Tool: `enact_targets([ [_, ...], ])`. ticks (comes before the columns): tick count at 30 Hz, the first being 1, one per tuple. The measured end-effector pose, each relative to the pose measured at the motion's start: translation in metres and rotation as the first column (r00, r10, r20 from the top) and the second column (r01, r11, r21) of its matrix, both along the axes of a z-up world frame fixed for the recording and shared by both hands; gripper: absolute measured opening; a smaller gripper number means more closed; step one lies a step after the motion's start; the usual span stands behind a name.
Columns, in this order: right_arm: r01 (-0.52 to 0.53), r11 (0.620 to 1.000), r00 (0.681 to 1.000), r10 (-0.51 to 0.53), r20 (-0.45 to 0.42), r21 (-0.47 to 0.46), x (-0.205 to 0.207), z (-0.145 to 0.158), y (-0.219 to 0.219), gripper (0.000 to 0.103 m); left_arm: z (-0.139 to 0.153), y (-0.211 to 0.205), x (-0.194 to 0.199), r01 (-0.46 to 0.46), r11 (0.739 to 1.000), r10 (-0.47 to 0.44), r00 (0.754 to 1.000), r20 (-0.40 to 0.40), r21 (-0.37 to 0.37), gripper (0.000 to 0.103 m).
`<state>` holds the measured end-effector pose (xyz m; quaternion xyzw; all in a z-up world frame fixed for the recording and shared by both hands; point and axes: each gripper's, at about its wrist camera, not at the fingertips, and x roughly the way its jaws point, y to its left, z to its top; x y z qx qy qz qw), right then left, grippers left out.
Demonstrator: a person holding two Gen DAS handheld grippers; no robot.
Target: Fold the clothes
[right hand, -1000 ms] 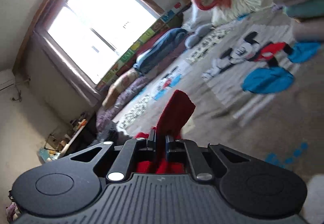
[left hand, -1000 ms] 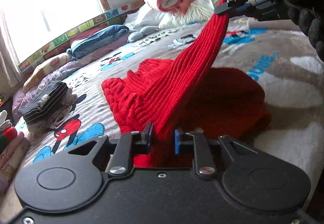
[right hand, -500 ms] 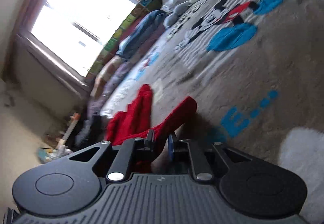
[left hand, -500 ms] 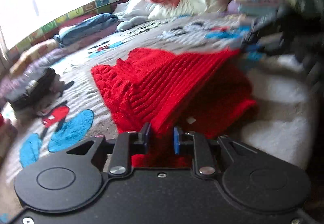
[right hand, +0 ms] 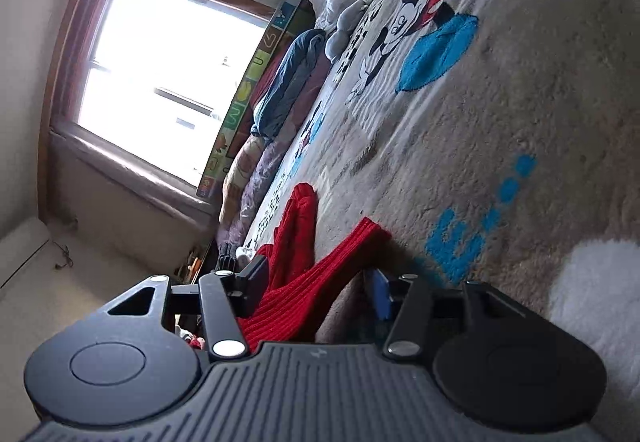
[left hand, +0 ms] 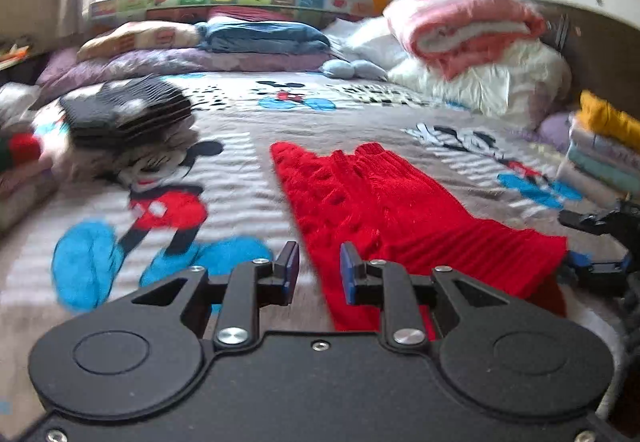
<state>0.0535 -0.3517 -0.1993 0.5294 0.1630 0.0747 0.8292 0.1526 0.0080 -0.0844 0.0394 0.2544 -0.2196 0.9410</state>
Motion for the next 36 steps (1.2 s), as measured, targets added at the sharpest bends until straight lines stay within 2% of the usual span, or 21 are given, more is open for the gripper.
enact_targets([
  [4,-0.017,1.000,1.000,0.018,0.009,-0.023,0.001,-0.004,-0.002,0.041,0.004,-0.022,0.043,0.025,0.996,-0.026,1.000,0.004,0.080,0.019],
  [8,-0.021,1.000,1.000,0.021,0.015,-0.010,0.003,-0.008,-0.006,0.031,0.003,-0.033,0.077,0.042,0.992,-0.043,0.999,0.006,0.119,0.019],
  [11,-0.029,0.999,0.999,0.029,0.021,-0.016,0.004,-0.010,-0.006,0.029,-0.003,-0.047,0.102,0.051,0.987,-0.052,0.999,0.003,0.155,0.019],
  [15,-0.045,0.999,0.998,0.046,0.035,-0.028,0.005,-0.010,-0.006,0.029,-0.011,-0.063,0.131,0.057,0.986,-0.056,0.998,-0.012,0.158,0.019],
  [18,-0.055,0.998,0.997,0.056,0.050,-0.028,0.005,-0.012,-0.007,0.029,-0.021,-0.073,0.153,0.057,0.985,-0.050,0.998,-0.048,0.165,0.019],
  [20,-0.062,0.998,0.996,0.064,0.059,-0.027,0.006,-0.012,-0.008,0.029,-0.031,-0.082,0.165,0.063,0.978,-0.045,0.994,-0.096,0.197,0.019],
  [23,-0.071,0.997,0.996,0.073,0.060,-0.029,0.007,-0.013,-0.007,0.028,-0.050,-0.082,0.171,0.061,0.978,-0.035,0.990,-0.135,0.199,0.020],
  [27,-0.071,0.997,0.996,0.073,0.061,-0.031,0.007,-0.012,-0.006,0.028,-0.048,-0.080,0.175,0.054,0.980,-0.023,0.987,-0.162,0.190,0.022],
  [31,-0.070,0.997,0.995,0.072,0.065,-0.023,0.007,-0.012,-0.007,0.027,-0.031,-0.074,0.171,0.064,0.983,-0.031,0.982,-0.186,0.174,0.024],
  [36,-0.072,0.997,0.995,0.073,0.068,-0.006,0.008,-0.012,-0.008,0.028,-0.004,-0.035,0.124,0.018,0.997,-0.008,0.992,-0.129,0.076,0.024],
])
